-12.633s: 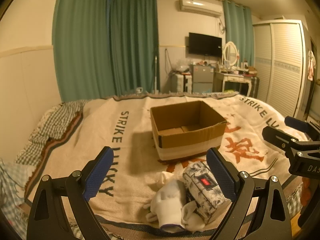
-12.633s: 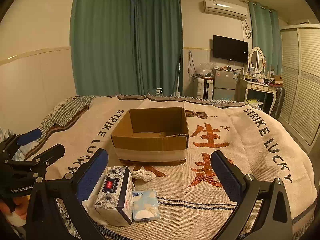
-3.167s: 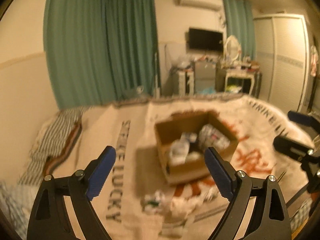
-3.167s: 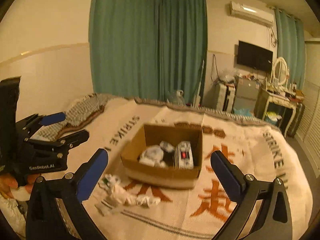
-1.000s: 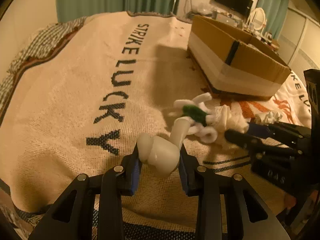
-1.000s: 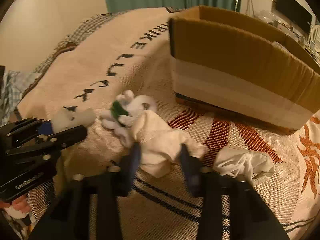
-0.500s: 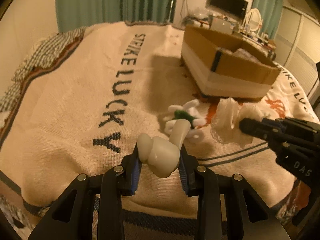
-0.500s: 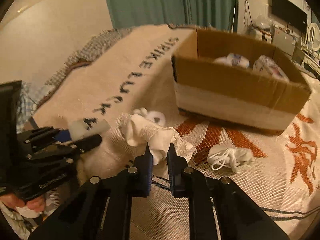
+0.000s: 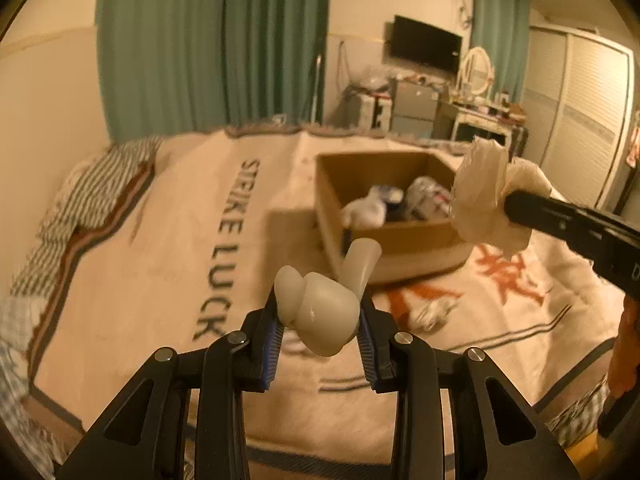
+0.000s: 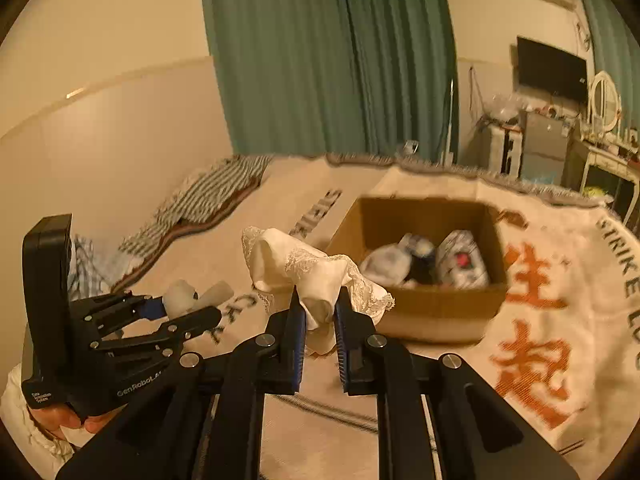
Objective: Organize soft objects
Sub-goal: 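Lower the lace cloth and sock into the box and open both tools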
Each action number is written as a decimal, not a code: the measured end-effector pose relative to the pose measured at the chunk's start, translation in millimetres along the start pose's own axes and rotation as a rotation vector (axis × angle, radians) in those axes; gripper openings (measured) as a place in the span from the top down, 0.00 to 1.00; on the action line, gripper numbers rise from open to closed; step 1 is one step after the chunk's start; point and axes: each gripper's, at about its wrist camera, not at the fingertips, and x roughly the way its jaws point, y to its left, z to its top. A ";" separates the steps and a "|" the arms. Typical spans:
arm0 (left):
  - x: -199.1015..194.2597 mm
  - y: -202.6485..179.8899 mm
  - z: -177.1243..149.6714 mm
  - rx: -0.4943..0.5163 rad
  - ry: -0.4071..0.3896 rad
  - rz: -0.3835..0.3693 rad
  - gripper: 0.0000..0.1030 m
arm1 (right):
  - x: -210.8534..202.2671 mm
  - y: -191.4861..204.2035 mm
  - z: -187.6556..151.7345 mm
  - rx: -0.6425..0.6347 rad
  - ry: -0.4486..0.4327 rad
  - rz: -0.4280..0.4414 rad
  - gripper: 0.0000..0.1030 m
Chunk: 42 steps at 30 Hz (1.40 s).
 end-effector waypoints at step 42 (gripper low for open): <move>163.8 -58.1 119.9 0.112 0.025 -0.004 0.18 | 144.8 -177.7 81.5 0.135 0.034 -0.141 0.41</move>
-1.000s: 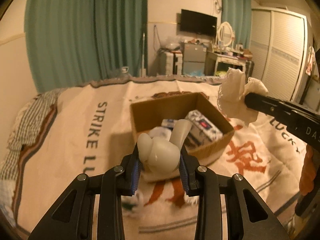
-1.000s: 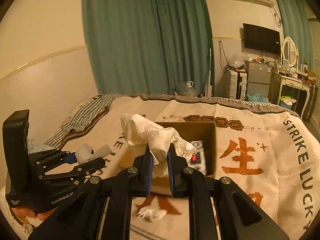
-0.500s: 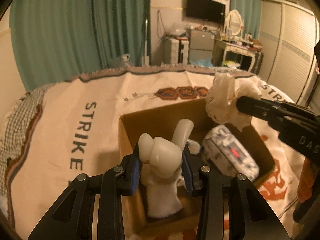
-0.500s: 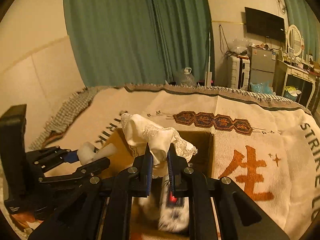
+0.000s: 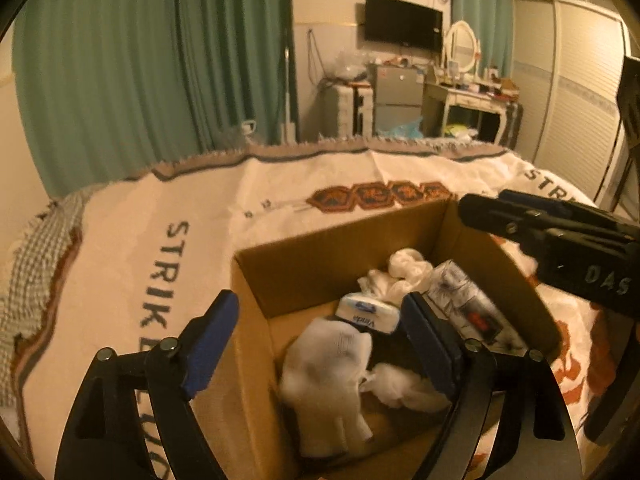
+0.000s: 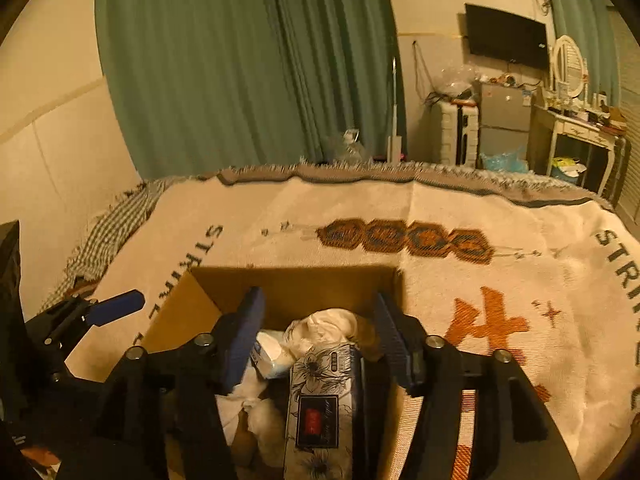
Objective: Organize soft objects
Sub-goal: 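Lower the lace cloth and sock into the box and open both tools, then grasp the white cable with the right tool while the left tool grasps the plush toy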
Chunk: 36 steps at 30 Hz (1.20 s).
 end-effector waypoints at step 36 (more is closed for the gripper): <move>-192.7 45.3 -88.4 -0.076 -0.222 0.128 0.09 | -216.3 99.3 -89.8 -0.071 -0.148 -0.125 0.03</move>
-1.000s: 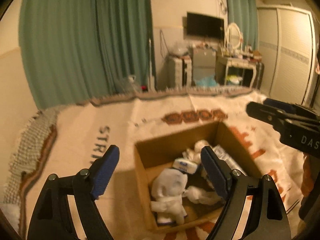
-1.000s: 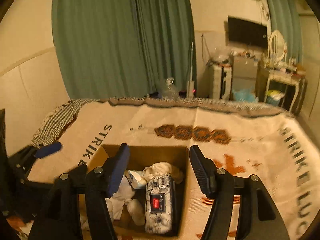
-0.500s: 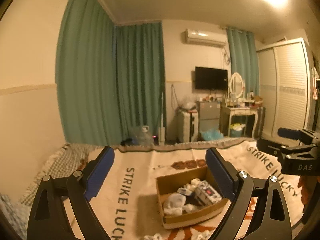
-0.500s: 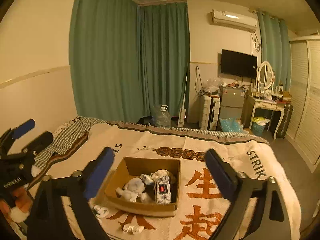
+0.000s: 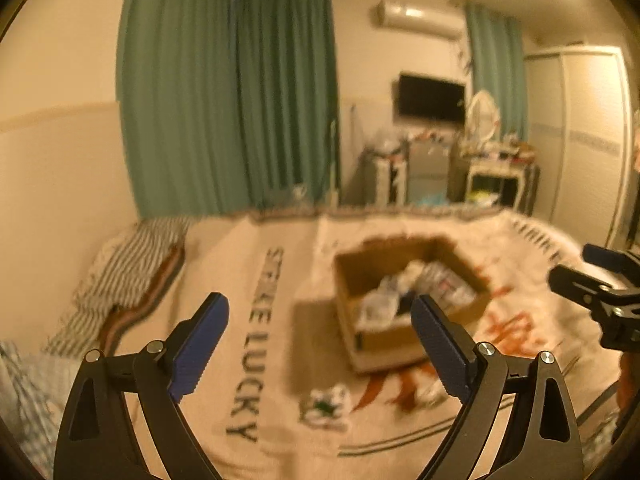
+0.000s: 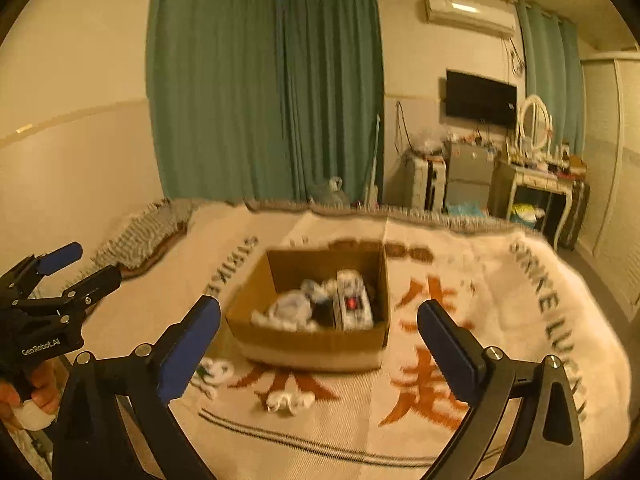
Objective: Organize soft objects
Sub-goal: 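Grasp the white cable with the right tool while the left tool grasps the plush toy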
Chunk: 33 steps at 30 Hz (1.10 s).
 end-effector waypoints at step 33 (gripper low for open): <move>153.1 -23.2 -128.6 0.061 0.512 -0.086 0.30 | 176.9 11.4 -128.8 -0.017 0.390 0.163 0.51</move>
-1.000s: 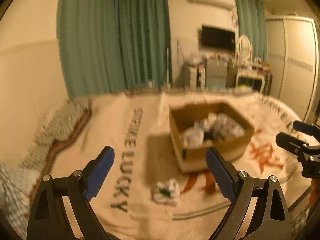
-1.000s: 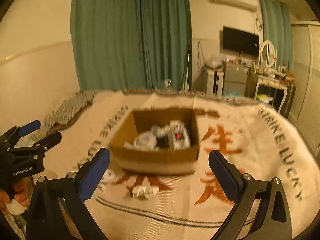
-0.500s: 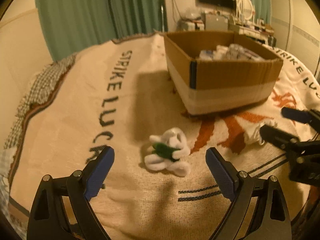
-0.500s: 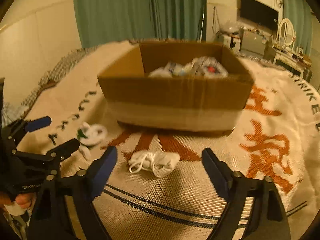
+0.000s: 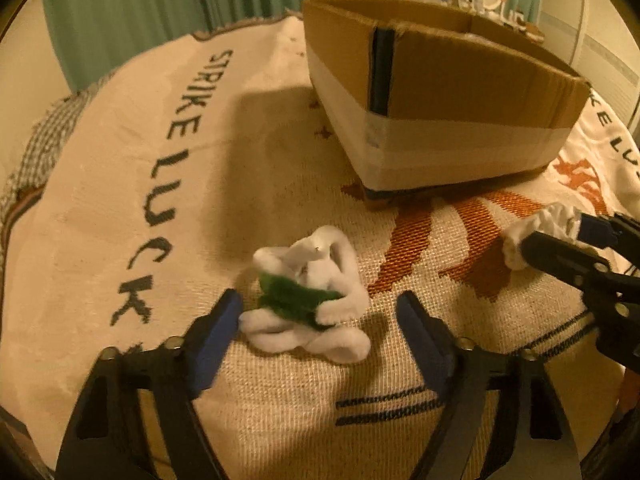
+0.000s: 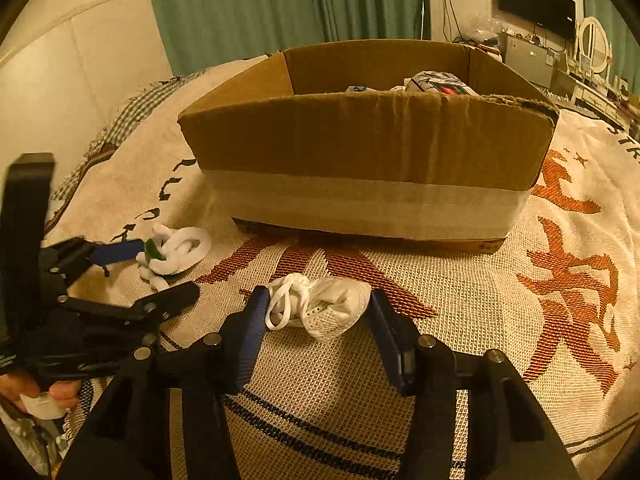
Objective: Organize soft objects
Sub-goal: 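Grasp the white cable with the right tool while the left tool grasps the plush toy, then lower the cable and plush toy into the box and open both tools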
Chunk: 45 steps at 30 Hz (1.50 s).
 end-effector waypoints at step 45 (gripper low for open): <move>-147.6 -34.8 45.7 0.083 -0.314 -0.083 0.55 | -159.2 20.8 41.7 -0.066 -0.345 -0.005 0.65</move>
